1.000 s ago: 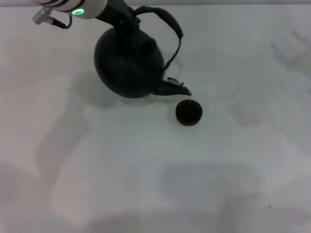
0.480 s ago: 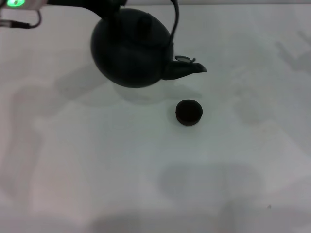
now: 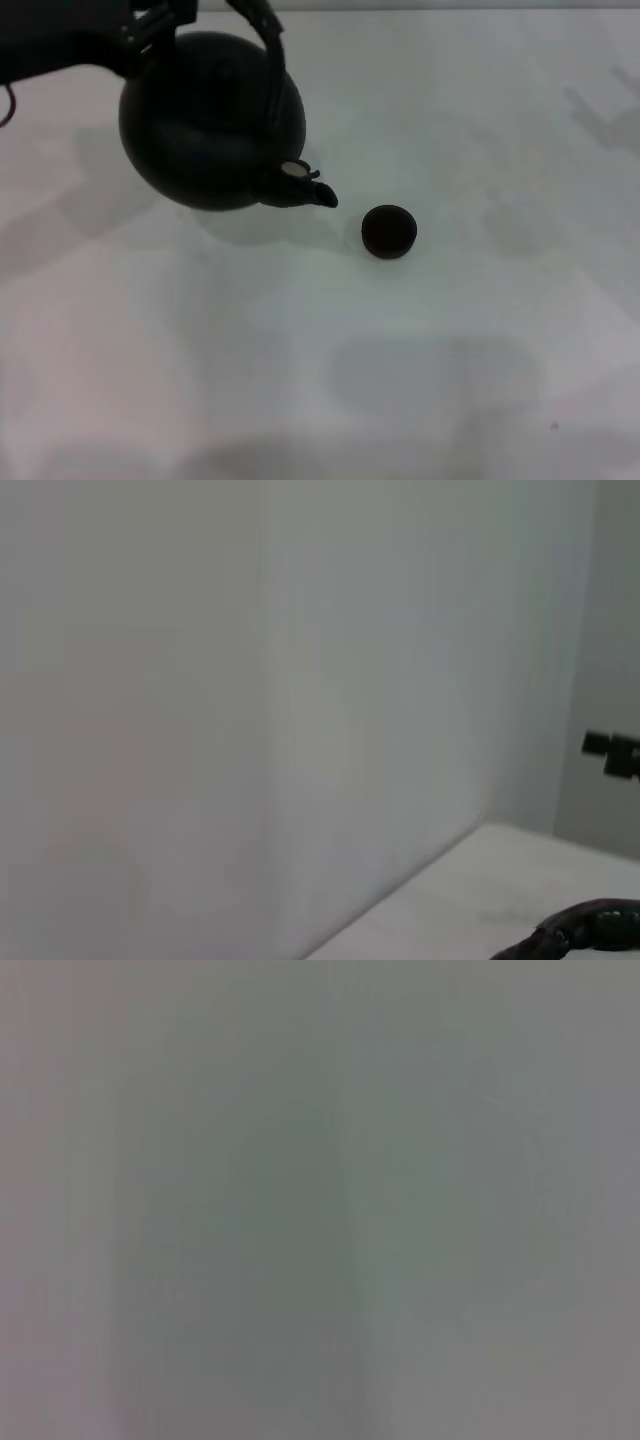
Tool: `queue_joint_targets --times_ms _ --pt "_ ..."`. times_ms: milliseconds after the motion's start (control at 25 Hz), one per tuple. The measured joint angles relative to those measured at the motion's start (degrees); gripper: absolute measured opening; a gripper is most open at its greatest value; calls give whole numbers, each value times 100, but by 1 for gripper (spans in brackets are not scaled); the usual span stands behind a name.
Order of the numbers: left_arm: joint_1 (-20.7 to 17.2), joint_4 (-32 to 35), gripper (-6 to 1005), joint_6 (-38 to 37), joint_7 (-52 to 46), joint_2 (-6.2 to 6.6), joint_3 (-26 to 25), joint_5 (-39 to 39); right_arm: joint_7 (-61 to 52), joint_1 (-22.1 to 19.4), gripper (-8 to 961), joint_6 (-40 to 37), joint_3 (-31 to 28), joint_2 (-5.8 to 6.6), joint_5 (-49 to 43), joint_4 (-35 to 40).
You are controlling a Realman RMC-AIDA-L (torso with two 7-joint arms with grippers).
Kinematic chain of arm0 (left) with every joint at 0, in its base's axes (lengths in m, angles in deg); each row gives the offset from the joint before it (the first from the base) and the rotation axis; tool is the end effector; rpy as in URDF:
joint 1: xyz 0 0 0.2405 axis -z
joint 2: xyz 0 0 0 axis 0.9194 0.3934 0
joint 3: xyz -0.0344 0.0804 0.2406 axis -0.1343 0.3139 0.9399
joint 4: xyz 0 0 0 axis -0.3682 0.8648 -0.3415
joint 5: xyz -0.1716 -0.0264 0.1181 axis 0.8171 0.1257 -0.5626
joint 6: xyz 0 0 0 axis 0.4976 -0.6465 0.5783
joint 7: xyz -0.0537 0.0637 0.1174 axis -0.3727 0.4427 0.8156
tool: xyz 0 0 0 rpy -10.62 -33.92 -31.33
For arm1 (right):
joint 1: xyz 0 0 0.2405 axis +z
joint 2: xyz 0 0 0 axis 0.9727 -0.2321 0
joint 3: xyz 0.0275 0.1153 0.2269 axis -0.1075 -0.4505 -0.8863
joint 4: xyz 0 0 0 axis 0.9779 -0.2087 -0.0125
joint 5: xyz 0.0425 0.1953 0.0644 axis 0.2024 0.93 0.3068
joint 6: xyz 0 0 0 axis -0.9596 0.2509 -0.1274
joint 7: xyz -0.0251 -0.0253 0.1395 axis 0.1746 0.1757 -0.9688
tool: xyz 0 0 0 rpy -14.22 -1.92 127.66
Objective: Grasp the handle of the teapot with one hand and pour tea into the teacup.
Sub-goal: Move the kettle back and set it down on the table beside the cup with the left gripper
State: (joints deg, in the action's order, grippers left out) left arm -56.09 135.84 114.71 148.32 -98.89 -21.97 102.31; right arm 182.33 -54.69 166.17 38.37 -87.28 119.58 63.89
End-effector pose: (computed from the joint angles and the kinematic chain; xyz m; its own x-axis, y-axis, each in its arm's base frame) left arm -0.1974 0.3295 0.0675 0.8246 0.1948 0.5311 0.4616 -0.7743 -0.4328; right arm 0.3246 0.3257 0.0669 0.5807 0.0827 -0.8099 -0.6824 -0.4930 -0.5396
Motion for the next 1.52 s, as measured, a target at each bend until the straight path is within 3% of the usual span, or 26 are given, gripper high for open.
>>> queue_joint_targets --times_ms 440,640,1040,1520 --pt "307 -2176 136 73 1378 24 -673 412 -237 28 857 14 153 -1 -13 42" --pt "414 -2832 135 60 1901 25 -866 417 -263 70 857 -25 193 -7 -14 53" --pt "378 -3505 133 20 2700 8 -1259 648 -315 113 857 -56 273 -2 -14 52" --pt "263 -3863 132 17 3296 -3 -1516 749 -388 69 856 -41 339 8 -23 62"
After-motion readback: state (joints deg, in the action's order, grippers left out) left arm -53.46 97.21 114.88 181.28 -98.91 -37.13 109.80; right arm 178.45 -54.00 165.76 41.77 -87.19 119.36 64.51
